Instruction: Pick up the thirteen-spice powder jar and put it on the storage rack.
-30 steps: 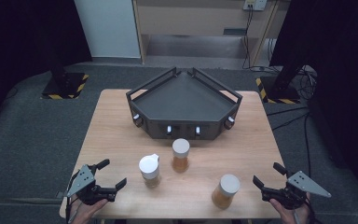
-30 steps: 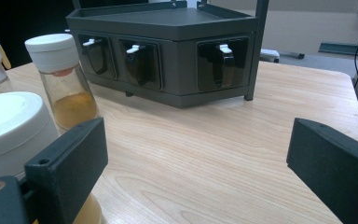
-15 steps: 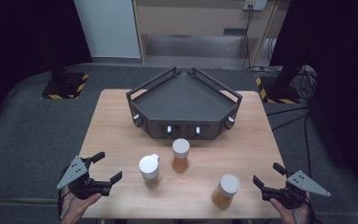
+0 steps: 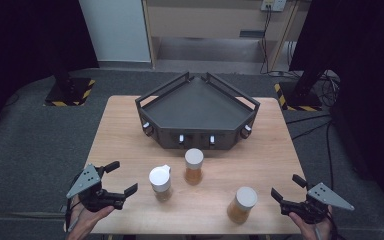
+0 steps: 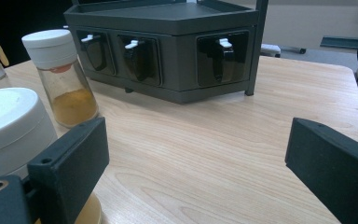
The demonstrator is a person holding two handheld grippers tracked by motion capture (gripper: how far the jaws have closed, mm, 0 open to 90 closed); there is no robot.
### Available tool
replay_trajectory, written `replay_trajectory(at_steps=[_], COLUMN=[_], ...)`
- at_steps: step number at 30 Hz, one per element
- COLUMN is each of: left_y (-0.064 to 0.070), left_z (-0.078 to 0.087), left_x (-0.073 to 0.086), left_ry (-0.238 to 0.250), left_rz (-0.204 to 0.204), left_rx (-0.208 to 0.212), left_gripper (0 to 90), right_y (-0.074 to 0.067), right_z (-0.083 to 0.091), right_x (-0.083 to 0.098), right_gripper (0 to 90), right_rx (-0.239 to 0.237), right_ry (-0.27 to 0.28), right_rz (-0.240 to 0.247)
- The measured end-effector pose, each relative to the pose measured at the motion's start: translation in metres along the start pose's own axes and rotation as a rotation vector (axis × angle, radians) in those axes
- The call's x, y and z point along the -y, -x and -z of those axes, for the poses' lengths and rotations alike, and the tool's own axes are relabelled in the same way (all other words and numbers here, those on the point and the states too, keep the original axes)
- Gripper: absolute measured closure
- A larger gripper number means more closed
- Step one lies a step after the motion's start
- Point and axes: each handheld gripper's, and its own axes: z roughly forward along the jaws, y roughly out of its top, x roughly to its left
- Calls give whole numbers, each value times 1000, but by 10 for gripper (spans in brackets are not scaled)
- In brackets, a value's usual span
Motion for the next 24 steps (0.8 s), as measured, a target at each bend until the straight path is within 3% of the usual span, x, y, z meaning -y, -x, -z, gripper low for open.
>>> replay_trajectory(at_steps=[11, 24], left_y=[3, 7], left_z=[-26, -53], left_x=[-8, -6], left_ry=[-34, -92], left_rz=[-12, -28], left_rx=[42, 55], left_gripper=[7, 9], right_y=[1, 1], right_z=[1, 1], right_x=[0, 1], right_gripper=[61, 61], right_rx=[-2, 1], right_ry=[3, 7], right_rz=[-4, -7])
